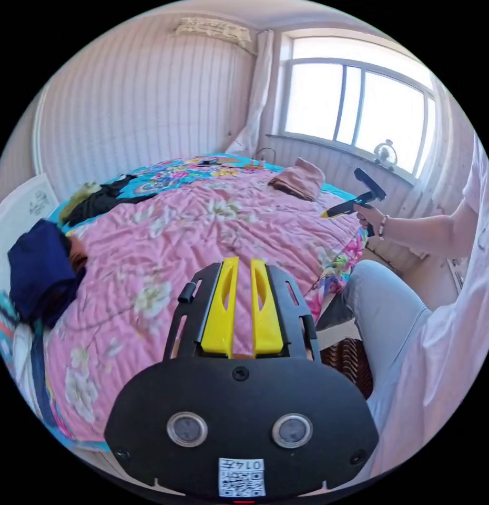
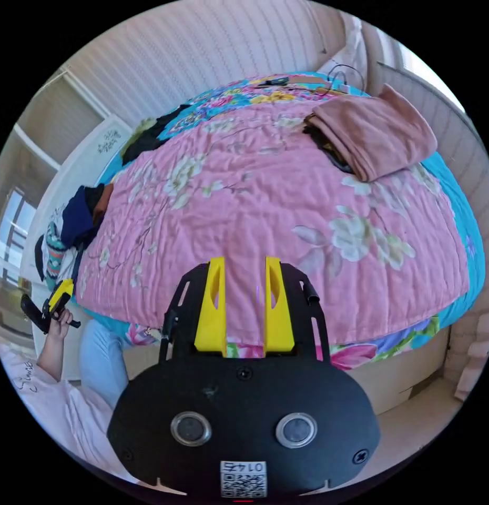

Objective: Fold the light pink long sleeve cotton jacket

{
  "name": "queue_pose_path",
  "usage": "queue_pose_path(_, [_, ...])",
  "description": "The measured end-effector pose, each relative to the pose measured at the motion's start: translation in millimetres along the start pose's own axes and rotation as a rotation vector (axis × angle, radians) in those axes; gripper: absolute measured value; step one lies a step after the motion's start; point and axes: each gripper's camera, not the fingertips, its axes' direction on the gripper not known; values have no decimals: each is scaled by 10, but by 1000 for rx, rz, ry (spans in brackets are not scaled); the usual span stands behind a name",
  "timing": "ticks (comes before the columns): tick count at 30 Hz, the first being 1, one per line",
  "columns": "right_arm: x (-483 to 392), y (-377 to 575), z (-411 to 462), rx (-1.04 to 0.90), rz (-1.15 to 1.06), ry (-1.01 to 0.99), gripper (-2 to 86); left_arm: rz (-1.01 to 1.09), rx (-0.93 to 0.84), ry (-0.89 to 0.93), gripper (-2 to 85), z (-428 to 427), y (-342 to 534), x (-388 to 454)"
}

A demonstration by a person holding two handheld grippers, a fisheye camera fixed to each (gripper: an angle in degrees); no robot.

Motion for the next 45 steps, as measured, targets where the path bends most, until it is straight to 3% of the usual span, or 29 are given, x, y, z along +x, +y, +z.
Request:
queue_pose_path(7, [892, -520, -226, 133, 12, 276, 114, 128, -10, 193, 55, 1776, -1525, 498])
queue_pose_path(12, [1446, -928, -183, 231, 72, 254, 121, 169, -32, 199, 59, 3043, -2518, 844])
queue_pose_path(15, [1839, -1016, 206, 134, 142, 225, 110, 158, -48, 180, 70, 3834, -3078, 1036])
queue_pose_path(16, [1896, -877, 226, 219, 143, 223, 99, 139, -67, 164, 81, 4145, -3265, 1113])
queue_pose_path(22, [1639, -701, 263, 269, 30, 493, 74, 93, -125, 131, 112, 5493, -3838, 1582])
queue_pose_path(28, [1817, -557, 99, 322, 38, 468, 62, 36, -297, 116, 106, 6582, -4079, 1829])
queue_pose_path(33, [1918, -511, 18, 338, 26, 489, 51, 42, -312, 109, 66, 6856, -4176, 2017])
queue_pose_path(39, [2218, -443, -201, 361, 61, 392, 31, -16, -237, 227, 29, 6498, -4172, 2048])
queue_pose_path(43, [2496, -400, -599, 313, 115, 161, 25, 117, -202, 224, -5, 5935, -4221, 2356])
queue_pose_path(45, [2444, -242, -1029, 420, 86, 28, 23, 178, -151, 227, -8, 5562, -4189, 2437])
